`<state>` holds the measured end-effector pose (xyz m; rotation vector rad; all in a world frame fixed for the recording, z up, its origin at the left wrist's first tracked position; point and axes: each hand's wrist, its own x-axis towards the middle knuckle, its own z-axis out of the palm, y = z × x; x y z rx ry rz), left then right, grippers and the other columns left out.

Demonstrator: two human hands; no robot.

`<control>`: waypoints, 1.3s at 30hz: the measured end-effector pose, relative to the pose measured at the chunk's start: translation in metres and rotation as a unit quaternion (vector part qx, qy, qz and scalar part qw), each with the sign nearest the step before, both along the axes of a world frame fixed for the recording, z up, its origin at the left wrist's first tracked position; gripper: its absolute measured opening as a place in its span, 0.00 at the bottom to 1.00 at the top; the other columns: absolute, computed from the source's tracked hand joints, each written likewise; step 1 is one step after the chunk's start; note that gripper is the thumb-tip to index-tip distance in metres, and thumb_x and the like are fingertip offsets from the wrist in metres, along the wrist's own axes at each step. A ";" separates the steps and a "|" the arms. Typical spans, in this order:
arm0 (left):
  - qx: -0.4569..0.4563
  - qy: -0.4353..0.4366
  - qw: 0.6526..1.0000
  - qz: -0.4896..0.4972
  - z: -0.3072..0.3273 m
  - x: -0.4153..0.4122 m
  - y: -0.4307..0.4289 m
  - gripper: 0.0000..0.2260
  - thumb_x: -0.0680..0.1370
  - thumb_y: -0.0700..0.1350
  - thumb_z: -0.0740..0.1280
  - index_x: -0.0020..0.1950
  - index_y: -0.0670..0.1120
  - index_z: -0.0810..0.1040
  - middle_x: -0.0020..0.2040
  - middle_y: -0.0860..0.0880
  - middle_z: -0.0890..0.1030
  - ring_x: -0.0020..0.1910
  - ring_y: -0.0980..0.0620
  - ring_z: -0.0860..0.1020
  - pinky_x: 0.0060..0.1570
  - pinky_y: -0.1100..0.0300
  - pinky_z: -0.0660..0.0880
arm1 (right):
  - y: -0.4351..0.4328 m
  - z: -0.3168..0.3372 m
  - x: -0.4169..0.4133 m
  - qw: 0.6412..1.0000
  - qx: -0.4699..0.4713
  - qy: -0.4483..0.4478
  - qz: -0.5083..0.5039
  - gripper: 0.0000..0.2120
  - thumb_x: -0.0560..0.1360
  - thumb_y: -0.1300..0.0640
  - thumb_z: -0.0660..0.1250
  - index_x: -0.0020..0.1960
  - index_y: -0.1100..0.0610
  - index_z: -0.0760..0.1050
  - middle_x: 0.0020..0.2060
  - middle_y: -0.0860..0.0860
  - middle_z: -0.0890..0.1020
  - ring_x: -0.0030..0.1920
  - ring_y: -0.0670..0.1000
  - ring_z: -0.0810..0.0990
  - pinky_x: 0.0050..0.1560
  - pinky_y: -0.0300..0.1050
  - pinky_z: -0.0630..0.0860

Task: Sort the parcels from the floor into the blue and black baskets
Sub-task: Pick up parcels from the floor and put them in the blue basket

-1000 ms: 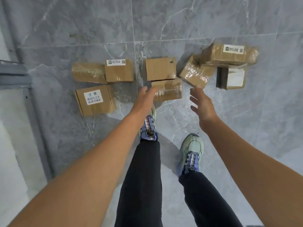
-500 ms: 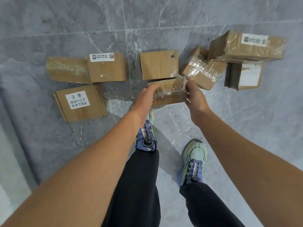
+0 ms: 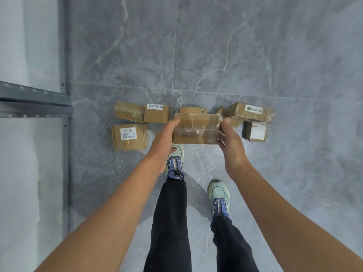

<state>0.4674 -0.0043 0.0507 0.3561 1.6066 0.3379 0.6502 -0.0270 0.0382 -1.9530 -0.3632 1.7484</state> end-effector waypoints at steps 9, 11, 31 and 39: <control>0.149 -0.014 0.988 0.033 0.258 0.004 0.029 0.16 0.83 0.62 0.60 0.62 0.58 0.81 0.61 0.52 0.84 0.63 0.49 0.80 0.61 0.48 0.77 | 0.052 0.259 0.013 0.988 0.146 -0.009 0.059 0.24 0.83 0.31 0.54 0.58 0.42 0.84 0.55 0.43 0.87 0.52 0.41 0.85 0.71 0.55 0.69; 0.186 -0.008 0.982 0.037 0.311 0.005 0.029 0.16 0.83 0.63 0.60 0.64 0.58 0.79 0.63 0.54 0.81 0.65 0.51 0.78 0.66 0.45 0.76 | 0.058 0.312 0.014 0.982 0.179 -0.005 0.054 0.23 0.83 0.32 0.55 0.58 0.43 0.83 0.60 0.43 0.84 0.55 0.42 0.84 0.71 0.57 0.71; 0.439 0.109 0.877 0.159 0.633 -0.039 -0.133 0.14 0.87 0.57 0.54 0.62 0.57 0.78 0.61 0.53 0.81 0.62 0.54 0.78 0.60 0.52 0.76 | -0.011 0.612 -0.054 0.887 0.396 0.081 0.224 0.26 0.83 0.31 0.54 0.59 0.44 0.85 0.60 0.45 0.85 0.66 0.49 0.79 0.78 0.60 0.64; 0.416 0.164 0.852 0.271 0.652 -0.100 -0.243 0.19 0.83 0.62 0.60 0.65 0.53 0.81 0.63 0.47 0.82 0.63 0.49 0.79 0.65 0.45 0.78 | -0.079 0.645 -0.145 0.851 0.403 0.129 0.312 0.22 0.87 0.39 0.54 0.51 0.47 0.84 0.45 0.42 0.88 0.57 0.48 0.82 0.78 0.57 0.66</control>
